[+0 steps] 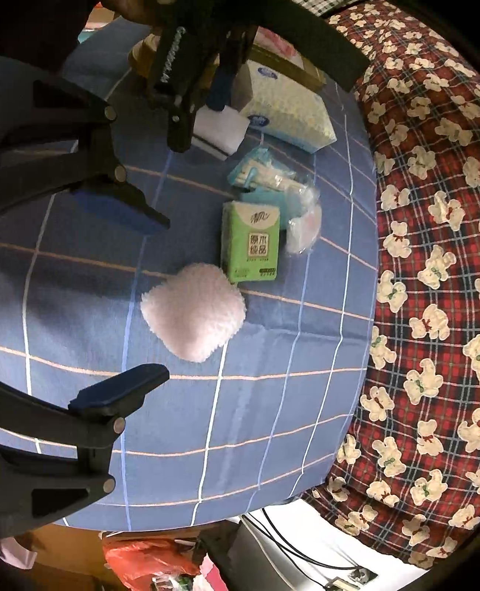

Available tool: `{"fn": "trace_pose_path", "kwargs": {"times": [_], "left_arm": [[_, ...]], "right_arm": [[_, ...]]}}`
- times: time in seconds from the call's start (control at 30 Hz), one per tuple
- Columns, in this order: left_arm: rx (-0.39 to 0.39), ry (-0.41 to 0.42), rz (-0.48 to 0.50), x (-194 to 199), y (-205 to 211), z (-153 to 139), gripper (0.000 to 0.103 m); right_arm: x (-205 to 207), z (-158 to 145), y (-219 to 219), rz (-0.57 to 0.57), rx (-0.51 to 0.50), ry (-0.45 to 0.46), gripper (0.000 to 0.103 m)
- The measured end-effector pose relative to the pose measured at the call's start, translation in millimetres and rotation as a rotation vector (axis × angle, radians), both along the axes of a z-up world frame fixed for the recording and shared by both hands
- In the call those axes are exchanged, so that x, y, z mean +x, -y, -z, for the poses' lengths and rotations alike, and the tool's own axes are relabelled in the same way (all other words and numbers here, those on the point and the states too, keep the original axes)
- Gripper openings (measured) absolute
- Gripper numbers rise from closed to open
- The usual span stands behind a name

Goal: Organize soft objects
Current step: 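Move both open tools back toward the remaining items on the table, then grasp the pink fluffy puff with the right tool while the left tool grasps the white foam block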

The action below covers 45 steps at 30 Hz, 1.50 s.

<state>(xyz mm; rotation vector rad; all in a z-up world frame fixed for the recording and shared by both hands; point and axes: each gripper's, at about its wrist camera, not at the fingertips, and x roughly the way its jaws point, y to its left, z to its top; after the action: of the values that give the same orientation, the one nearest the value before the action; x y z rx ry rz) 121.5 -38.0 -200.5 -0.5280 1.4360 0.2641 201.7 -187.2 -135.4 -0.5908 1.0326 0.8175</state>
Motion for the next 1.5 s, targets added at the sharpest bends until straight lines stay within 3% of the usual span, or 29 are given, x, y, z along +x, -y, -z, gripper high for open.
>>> {"fn": "trace_pose_path", "kwargs": {"times": [0.13, 0.23, 0.3, 0.43, 0.57, 0.6, 0.77, 1.03, 1.5], "left_arm": [[0.030, -0.016, 0.019, 6, 7, 4, 0.082], [0.064, -0.029, 0.036, 9, 13, 6, 0.076], [0.082, -0.030, 0.038, 10, 16, 6, 0.068], [0.117, -0.035, 0.027, 9, 16, 6, 0.038], [0.119, -0.024, 0.023, 4, 12, 3, 0.031], [0.122, -0.023, 0.027, 3, 12, 2, 0.030], [0.095, 0.020, 0.027, -9, 1, -9, 0.015], [0.082, 0.077, 0.072, -5, 4, -24, 0.008], [0.082, 0.152, 0.100, -14, 1, -57, 0.007]], "right_arm": [[11, 9, -2, 0.016, -0.008, -0.005, 0.074], [20, 18, -8, 0.021, -0.019, -0.001, 0.074], [27, 25, -11, 0.033, -0.023, -0.007, 0.074], [35, 34, -18, 0.031, -0.016, -0.025, 0.074], [38, 45, -21, 0.018, -0.012, -0.068, 0.073], [38, 46, -20, 0.016, -0.003, -0.084, 0.064], [40, 40, -14, 0.023, 0.025, -0.106, 0.044], [45, 31, 1, 0.075, 0.052, -0.110, 0.034], [37, 6, 16, 0.126, 0.096, -0.078, 0.032]]}}
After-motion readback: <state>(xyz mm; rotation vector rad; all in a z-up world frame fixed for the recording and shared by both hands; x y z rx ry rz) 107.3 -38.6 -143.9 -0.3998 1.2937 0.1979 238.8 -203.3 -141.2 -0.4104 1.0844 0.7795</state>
